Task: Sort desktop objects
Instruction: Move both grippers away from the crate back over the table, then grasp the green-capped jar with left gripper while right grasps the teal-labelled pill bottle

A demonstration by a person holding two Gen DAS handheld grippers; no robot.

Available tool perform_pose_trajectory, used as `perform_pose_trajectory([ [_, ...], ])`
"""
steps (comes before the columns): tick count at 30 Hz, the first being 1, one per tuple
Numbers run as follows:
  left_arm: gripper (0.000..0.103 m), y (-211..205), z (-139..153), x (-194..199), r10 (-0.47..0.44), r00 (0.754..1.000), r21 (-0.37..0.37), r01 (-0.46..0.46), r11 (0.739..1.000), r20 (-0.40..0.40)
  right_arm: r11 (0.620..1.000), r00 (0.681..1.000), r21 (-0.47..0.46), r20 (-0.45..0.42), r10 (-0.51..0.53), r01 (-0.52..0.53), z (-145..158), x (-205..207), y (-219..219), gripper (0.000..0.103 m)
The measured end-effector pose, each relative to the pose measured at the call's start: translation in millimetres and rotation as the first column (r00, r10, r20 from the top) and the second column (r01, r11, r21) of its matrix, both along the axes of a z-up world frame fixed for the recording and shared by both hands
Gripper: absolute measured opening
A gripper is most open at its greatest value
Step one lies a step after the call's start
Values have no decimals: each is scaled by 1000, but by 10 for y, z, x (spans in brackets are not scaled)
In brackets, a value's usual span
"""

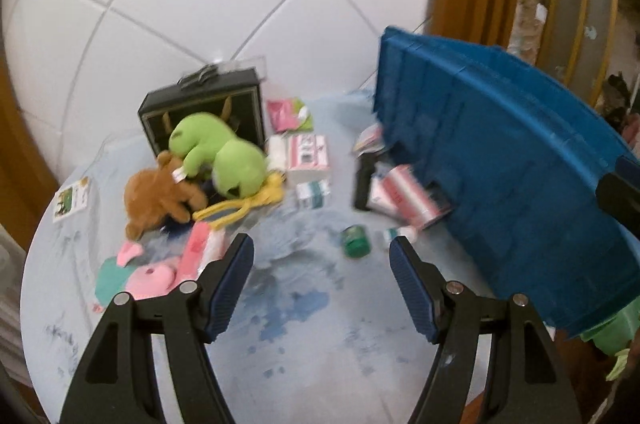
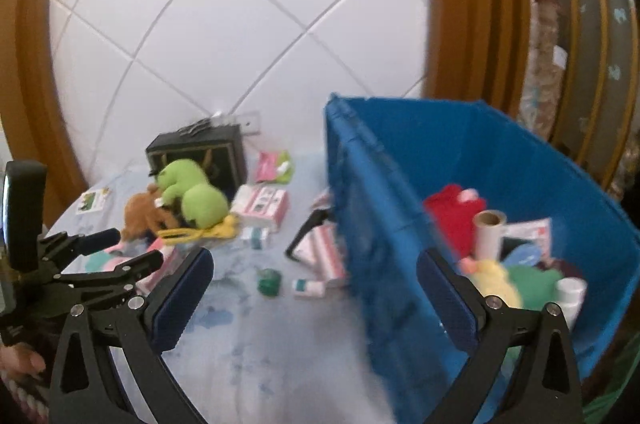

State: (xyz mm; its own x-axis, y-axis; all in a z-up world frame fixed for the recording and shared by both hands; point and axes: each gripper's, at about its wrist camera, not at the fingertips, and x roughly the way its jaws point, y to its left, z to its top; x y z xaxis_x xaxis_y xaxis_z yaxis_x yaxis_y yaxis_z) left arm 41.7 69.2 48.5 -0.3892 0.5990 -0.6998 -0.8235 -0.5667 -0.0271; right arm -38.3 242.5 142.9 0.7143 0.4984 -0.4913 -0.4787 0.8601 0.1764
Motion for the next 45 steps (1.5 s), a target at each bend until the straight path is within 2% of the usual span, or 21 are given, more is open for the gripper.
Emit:
perform_pose_trajectory([
  [7, 70, 88, -412, -272, -12, 999, -53, 14, 999, 30, 999, 994, -2, -107, 32, -32, -450, 183, 482, 103],
  [12, 70, 268, -740, -433, -22, 998, -72, 26, 997, 51, 1000, 982, 16, -187, 23, -20, -929, 393, 744, 103],
  [18, 70, 664, -1311, -675, -42, 991, -134, 60, 989, 129, 998, 957, 37, -285, -45, 58, -1604, 680, 958, 103],
  [24, 70, 1163, -1804, -708, -133, 978, -155, 159, 975, 163, 992, 921, 16, -374, -111, 126, -2105, 1021, 1023, 103],
  [29, 70, 1550, -2056, -693, -220, 958, -157, 249, 956, 185, 980, 903, 45, -398, -161, 194, -2309, 1189, 982, 103],
  [33, 70, 1763, -2199, -731, -267, 936, -116, 298, 947, 229, 968, 879, 60, -437, -193, 242, -2439, 1342, 911, 103],
  [34, 69, 1787, -2236, -750, -270, 932, -115, 304, 946, 241, 967, 881, 50, -427, -206, 250, -2448, 1364, 914, 103],
  [35, 64, 1803, -2270, -760, -268, 933, -123, 303, 945, 242, 967, 885, 32, -412, -216, 252, -2448, 1391, 937, 103],
  [36, 53, 1811, -2317, -772, -268, 933, -137, 306, 942, 238, 970, 889, 22, -404, -214, 244, -2448, 1412, 967, 103],
  [37, 47, 1812, -2350, -797, -264, 935, -149, 303, 941, 237, 972, 892, 20, -403, -206, 234, -2456, 1436, 998, 103],
  [38, 44, 1805, -2362, -822, -260, 938, -156, 299, 941, 229, 975, 892, 14, -407, -197, 222, -2475, 1461, 1040, 103],
  [40, 44, 1785, -2347, -869, -249, 947, -173, 285, 943, 202, 980, 890, 11, -420, -175, 198, -2528, 1508, 1116, 103],
  [45, 44, 1704, -2319, -1059, -219, 951, -169, 258, 951, 219, 985, 890, -33, -425, -166, 168, -2635, 1637, 1275, 95],
])
